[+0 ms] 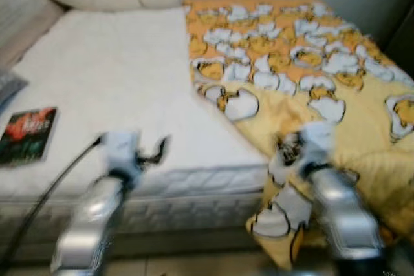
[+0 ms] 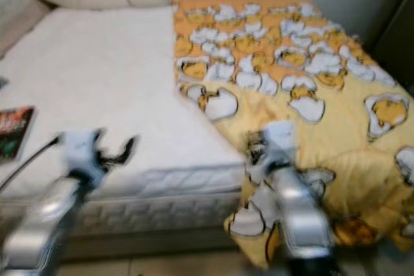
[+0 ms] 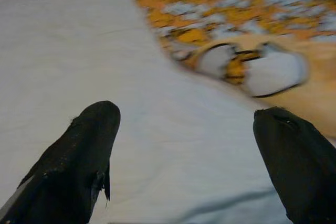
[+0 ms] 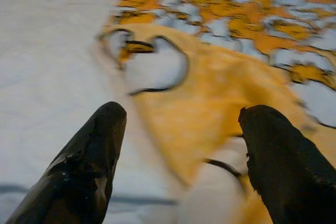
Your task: Clean up the room
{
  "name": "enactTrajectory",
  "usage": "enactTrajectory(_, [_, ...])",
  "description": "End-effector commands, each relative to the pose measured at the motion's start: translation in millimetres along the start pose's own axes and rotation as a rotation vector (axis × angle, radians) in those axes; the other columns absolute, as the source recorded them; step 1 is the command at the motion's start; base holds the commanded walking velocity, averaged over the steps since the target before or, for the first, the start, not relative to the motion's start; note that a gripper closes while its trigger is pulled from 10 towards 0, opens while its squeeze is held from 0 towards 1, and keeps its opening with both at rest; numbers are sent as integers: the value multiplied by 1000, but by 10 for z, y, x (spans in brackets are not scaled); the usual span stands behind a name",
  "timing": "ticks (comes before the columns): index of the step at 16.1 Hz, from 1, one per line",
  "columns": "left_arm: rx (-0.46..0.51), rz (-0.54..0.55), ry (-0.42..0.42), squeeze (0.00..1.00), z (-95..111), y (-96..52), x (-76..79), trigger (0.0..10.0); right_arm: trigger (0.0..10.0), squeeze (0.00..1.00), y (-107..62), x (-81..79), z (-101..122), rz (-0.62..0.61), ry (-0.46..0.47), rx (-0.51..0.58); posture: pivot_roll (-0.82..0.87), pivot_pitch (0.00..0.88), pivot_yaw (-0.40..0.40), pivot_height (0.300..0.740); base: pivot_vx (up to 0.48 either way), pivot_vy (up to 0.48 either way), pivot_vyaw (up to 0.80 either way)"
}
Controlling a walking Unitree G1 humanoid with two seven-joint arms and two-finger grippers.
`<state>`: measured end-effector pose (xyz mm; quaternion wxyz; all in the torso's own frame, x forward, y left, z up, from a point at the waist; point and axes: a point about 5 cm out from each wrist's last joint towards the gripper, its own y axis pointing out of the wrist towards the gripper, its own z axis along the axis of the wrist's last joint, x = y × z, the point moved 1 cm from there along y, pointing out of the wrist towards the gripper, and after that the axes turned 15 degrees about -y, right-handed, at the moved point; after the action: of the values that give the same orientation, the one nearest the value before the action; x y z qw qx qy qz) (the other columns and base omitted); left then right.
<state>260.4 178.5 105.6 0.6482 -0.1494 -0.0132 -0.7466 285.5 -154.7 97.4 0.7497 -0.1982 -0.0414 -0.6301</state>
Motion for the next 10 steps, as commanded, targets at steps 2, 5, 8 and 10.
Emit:
enactTrajectory(2, [1,-34,-9,1000,1,28,97,10000,10000,0,-28,118,-44,-36,-17,-23,4,0,8,740,347,0,0])
enactTrajectory(5, [-6,-63,-16,1000,-7,26,129,10000,10000,0,-21,137,-67,-44,-26,-42,6,0,10,740,219,0,0])
enactTrajectory(8, [-86,-261,66,1000,-28,28,335,10000,10000,1000,71,186,-222,-65,9,-156,6,0,22,740,0,0,0])
enactTrajectory(10, [-125,-344,116,639,-33,40,410,10000,10000,1000,191,250,-300,-112,4,-221,10,0,29,740,0,0,0])
